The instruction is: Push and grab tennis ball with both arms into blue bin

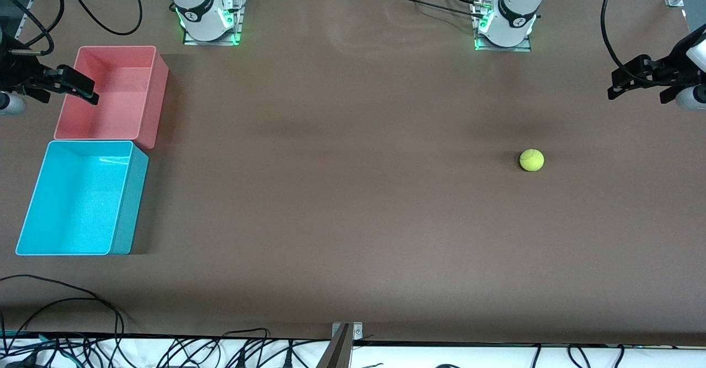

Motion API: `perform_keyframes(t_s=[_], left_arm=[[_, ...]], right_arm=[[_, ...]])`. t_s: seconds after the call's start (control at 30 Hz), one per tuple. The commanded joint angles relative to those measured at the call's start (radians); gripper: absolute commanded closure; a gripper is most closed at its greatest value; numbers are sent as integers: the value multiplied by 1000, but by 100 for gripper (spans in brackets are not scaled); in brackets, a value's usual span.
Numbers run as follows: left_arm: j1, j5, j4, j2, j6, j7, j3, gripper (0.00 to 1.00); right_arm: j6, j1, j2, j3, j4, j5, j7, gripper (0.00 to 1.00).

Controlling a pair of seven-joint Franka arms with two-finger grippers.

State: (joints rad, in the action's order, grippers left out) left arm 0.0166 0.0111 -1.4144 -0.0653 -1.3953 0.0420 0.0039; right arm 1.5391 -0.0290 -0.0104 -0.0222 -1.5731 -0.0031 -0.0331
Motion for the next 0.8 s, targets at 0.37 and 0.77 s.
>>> perform_keyframes(t_s=[0.37, 0.77], left_arm=[[-1, -2, -247, 122, -99, 12, -2, 100], [5, -66, -273, 128, -111, 25, -4, 100]], right_arm=[[-2, -5, 6, -9, 4, 18, -2, 0], [-2, -5, 6, -9, 4, 18, 2, 0]])
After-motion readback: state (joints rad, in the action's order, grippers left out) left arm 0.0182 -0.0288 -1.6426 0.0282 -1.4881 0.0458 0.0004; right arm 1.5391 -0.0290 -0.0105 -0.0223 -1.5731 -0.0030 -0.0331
